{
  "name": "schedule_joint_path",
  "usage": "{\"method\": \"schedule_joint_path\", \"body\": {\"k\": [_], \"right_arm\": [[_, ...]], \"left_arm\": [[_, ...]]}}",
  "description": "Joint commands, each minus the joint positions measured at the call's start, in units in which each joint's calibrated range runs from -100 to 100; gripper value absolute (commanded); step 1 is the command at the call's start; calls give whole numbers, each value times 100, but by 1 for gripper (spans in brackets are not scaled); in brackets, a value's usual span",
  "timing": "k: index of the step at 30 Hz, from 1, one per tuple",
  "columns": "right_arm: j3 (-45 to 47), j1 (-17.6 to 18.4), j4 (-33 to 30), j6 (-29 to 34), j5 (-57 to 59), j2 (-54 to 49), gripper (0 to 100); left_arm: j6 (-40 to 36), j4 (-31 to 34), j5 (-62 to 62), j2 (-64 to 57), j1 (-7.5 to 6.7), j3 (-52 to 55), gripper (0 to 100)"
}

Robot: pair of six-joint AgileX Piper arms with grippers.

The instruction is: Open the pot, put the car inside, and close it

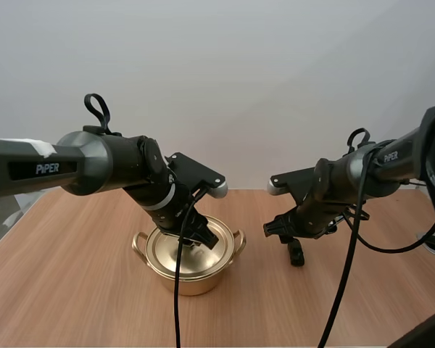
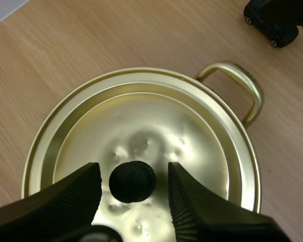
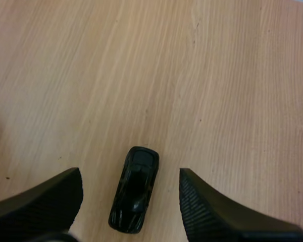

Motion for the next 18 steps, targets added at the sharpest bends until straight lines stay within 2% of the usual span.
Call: {"method": "schedule_joint_path", "body": {"k": [1, 10, 12, 13, 15, 16, 18], "right_arm": [[-5, 0, -7, -5, 3, 152, 92], [-5, 0, -67, -5, -17, 739, 91], [-5, 0, -67, -5, -17, 801, 87], [-5, 0, -67, -5, -17, 810, 84], [-19, 0, -67, -5, -17, 857, 72], [-50, 0, -67, -5, 29, 883, 65], [-50, 0, -67, -5, 29, 883, 45]], "left_arm": [[-3, -2, 26, 6, 0, -8, 66], [-3, 20, 52, 6, 0, -8, 66], [-3, 20, 68, 6, 0, -8, 66], [-3, 20, 68, 6, 0, -8, 66], [-25, 20, 69, 6, 0, -8, 62], [-36, 35, 69, 6, 0, -8, 55], [-68, 69, 69, 6, 0, -8, 34]]}}
